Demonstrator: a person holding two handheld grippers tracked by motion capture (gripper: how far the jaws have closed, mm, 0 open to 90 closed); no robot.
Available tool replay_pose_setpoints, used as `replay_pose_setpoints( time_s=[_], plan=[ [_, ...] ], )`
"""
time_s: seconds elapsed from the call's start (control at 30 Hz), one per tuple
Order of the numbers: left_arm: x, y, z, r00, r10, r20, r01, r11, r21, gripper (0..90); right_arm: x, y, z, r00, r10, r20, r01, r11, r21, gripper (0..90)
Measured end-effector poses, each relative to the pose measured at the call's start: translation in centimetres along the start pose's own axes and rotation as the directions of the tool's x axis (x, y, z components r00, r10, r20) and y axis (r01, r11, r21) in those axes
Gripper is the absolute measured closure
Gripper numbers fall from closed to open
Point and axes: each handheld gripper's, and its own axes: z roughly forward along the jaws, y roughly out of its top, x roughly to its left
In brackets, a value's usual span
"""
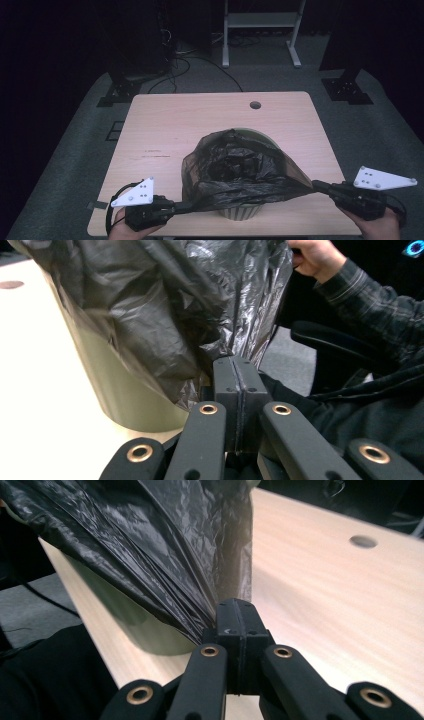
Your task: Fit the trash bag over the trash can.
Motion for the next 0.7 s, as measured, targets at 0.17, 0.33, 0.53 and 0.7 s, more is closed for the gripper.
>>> replay_pose_setpoints(
  time_s=[0.17, 0.33, 0.53, 0.7],
  plan=[
    [-0.3, -0.8, 0.2, 0.9999, -0.006, 0.016, 0.006, 0.9994, 0.033, 89.6, 0.5, -1.0, 0.6, 0.9996, 0.012, -0.027, -0.011, 1.0, 0.02, 90.0],
    [0.3, -1.9, 0.3, 0.9995, -0.014, -0.028, 0.017, 0.996, 0.088, 89.6, 0.6, -1.7, 0.8, 0.9997, 0.02, -0.013, -0.019, 0.998, 0.053, 90.0],
    [2.7, -3.0, 0.4, 0.996, -0.049, -0.075, 0.055, 0.9958, 0.074, 89.6, -0.5, -2.3, 1.6, 0.9986, 0.05, -0.018, -0.049, 0.998, 0.043, 90.0],
    [4.0, -3.6, 1.4, 0.9948, -0.058, -0.084, 0.065, 0.9938, 0.09, 89.6, -1.2, -2.9, 3.6, 0.9982, 0.058, -0.014, -0.057, 0.996, 0.074, 90.0]
  ],
)
